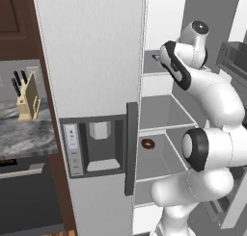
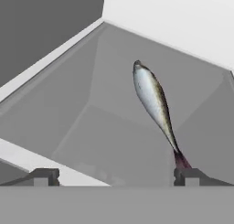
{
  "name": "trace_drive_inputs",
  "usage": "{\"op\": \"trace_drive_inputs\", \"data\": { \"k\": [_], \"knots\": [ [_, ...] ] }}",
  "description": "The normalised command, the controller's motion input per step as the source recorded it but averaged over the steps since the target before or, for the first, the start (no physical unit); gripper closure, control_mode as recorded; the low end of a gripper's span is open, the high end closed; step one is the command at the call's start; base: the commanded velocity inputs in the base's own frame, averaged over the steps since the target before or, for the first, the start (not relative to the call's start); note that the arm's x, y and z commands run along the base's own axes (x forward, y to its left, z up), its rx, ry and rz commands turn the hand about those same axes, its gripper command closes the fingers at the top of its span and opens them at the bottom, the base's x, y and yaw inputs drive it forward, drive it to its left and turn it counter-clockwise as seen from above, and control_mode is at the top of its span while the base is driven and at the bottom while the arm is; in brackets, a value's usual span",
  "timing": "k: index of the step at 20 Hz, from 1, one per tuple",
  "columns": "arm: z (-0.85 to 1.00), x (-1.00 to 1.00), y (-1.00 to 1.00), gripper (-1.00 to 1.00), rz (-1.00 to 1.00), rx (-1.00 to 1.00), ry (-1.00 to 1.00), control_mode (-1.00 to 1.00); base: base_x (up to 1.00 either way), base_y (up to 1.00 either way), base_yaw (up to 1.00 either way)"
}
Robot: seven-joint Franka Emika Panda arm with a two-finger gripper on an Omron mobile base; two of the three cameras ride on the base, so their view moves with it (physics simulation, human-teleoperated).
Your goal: Take the fish out of the fridge, briefly rinse it in the sink, and place it on the tray next to the sink.
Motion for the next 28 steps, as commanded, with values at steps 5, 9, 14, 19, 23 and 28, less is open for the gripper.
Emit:
{"op": "trace_drive_inputs", "data": {
  "k": [5, 9, 14, 19, 23, 28],
  "knots": [
    [0.0, 0.29, -0.03, -1.0, 0.0, 0.0, 0.03, -1.0, 0.0, 0.0, 0.0],
    [0.0, 0.77, -0.16, -1.0, 0.0, 0.0, 0.04, -1.0, 0.0, 0.0, 0.0],
    [-0.03, 0.41, -0.23, -1.0, 0.0, 0.01, 0.0, -1.0, 0.0, 0.0, 0.0],
    [-0.06, 0.06, -0.08, -1.0, 0.0, 0.04, 0.02, -1.0, 0.0, 0.0, 0.0],
    [-0.35, 0.14, 0.0, -1.0, 0.0, 0.0, 0.0, -1.0, 0.0, 0.0, 0.0],
    [-0.24, 0.24, 0.0, -1.0, 0.0, 0.0, 0.0, -1.0, 0.0, 0.0, 0.0]
  ]
}}
